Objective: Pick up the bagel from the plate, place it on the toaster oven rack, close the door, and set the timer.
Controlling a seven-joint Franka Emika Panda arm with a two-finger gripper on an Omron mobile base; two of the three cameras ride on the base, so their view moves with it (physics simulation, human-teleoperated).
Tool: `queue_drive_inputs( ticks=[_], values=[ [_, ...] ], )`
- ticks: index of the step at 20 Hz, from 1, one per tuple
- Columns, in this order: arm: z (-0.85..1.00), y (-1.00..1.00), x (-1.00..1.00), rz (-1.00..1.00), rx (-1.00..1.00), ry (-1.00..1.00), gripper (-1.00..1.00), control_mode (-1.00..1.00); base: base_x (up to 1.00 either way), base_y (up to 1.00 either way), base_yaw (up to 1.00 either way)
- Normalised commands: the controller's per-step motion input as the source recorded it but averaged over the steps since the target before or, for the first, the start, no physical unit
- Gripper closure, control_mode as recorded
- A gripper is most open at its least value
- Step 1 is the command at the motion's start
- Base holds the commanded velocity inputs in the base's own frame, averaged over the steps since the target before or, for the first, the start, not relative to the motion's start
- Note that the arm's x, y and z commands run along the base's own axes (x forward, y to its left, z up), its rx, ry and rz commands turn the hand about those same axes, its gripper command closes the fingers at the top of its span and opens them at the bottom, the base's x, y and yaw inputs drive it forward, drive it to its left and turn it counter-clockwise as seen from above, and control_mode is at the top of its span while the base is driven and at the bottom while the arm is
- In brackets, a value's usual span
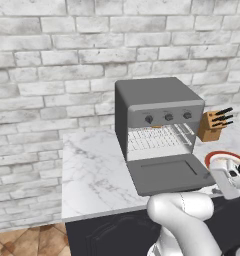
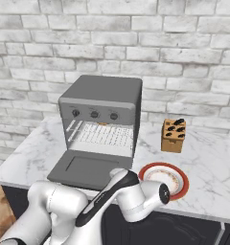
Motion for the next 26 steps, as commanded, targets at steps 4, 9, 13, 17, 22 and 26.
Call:
queue_drive_inputs(
  ticks=[4,9,13,17,22,26],
  values=[
    [-0.15,0.0,0.11,-0.01,0.0,0.0,-1.0,-1.0,0.0,0.0,0.0],
    [-0.05,0.0,0.16,0.0,0.0,0.0,-1.0,-1.0,0.0,0.0,0.0],
    [0.0,0.0,0.22,0.0,0.0,0.0,-1.0,-1.0,0.0,0.0,0.0],
    [0.0,0.0,0.24,0.0,0.0,0.0,-1.0,-1.0,0.0,0.0,0.0],
    [0.0,0.0,0.15,0.0,0.04,0.0,-1.0,-1.0,0.0,0.0,0.0],
    [0.04,0.0,0.0,0.0,0.12,-0.05,-1.0,-1.0,0.0,0.0,0.0]
  ],
)
